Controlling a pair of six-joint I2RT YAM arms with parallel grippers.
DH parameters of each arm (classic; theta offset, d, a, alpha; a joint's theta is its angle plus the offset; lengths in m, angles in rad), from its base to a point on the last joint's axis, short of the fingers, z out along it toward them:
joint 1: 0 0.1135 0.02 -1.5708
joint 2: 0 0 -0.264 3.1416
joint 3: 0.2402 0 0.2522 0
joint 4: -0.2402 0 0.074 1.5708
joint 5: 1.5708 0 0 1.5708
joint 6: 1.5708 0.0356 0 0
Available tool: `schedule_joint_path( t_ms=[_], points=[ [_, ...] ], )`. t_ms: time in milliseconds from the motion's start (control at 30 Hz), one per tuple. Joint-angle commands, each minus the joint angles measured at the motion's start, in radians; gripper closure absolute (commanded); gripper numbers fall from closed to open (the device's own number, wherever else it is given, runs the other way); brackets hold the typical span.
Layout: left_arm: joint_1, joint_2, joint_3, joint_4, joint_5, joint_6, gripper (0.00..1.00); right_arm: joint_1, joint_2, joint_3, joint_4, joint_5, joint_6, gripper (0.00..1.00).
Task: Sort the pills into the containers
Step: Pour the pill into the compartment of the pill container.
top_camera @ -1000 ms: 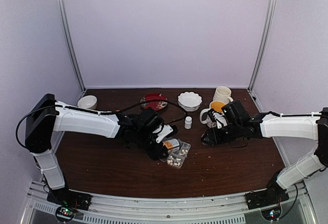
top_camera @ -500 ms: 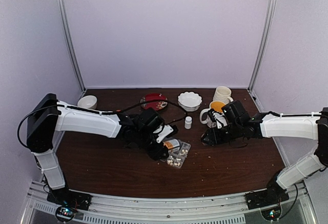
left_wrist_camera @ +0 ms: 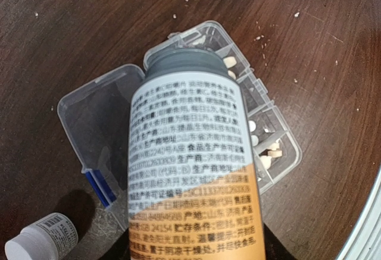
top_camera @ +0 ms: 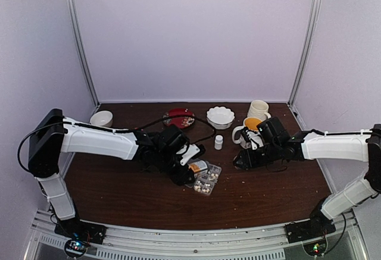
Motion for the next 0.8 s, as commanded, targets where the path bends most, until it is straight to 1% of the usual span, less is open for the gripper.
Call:
schedule_joint_path(
  t_ms=[0, 100, 200, 300, 367, 400, 433, 467, 500, 633, 767],
  points=[
    [0.006, -0.014, 0.01, 0.031, 0.019, -0.014, 1.0, -0.008, 0.007, 0.012, 0.017, -0.006, -0.007, 1.0],
    [0.007, -0.017, -0.016, 0.08, 0.012, -0.015, 1.0, -0.007, 0.007, 0.012, 0.016, -0.004, -0.008, 1.0],
    [0.007, 0.012, 0.028, 0.02, 0.023, -0.004, 1.0, -0.007, 0.007, 0.012, 0.017, -0.009, -0.007, 1.0],
    [0.006, 0.0, 0.003, 0.056, 0.021, -0.009, 1.0, -0.007, 0.002, 0.01, 0.016, -0.006, -0.007, 1.0],
    [0.007, 0.001, 0.005, 0.043, 0.025, -0.009, 1.0, -0.007, -0.001, 0.01, 0.019, -0.007, -0.009, 1.0],
    [0.006, 0.0, 0.018, 0.021, 0.048, -0.008, 1.0, -0.007, -0.004, 0.008, 0.023, -0.009, -0.01, 1.0],
    [0.004, -0.008, 0.044, -0.021, 0.04, 0.0, 1.0, -0.007, -0.007, 0.007, 0.023, -0.011, -0.011, 1.0],
    [-0.001, -0.022, 0.031, -0.001, 0.013, 0.0, 1.0, -0.007, -0.009, 0.007, 0.021, -0.012, -0.014, 1.0],
    [-0.001, -0.033, -0.002, 0.045, 0.017, -0.005, 1.0, -0.007, -0.01, 0.007, 0.023, -0.012, -0.015, 1.0],
    [0.007, -0.011, 0.024, -0.001, 0.037, -0.003, 1.0, -0.007, -0.001, 0.013, 0.022, -0.014, -0.015, 1.0],
    [0.003, -0.007, 0.015, 0.021, 0.01, -0.001, 1.0, -0.007, 0.0, 0.012, 0.024, -0.017, -0.016, 1.0]
  ],
)
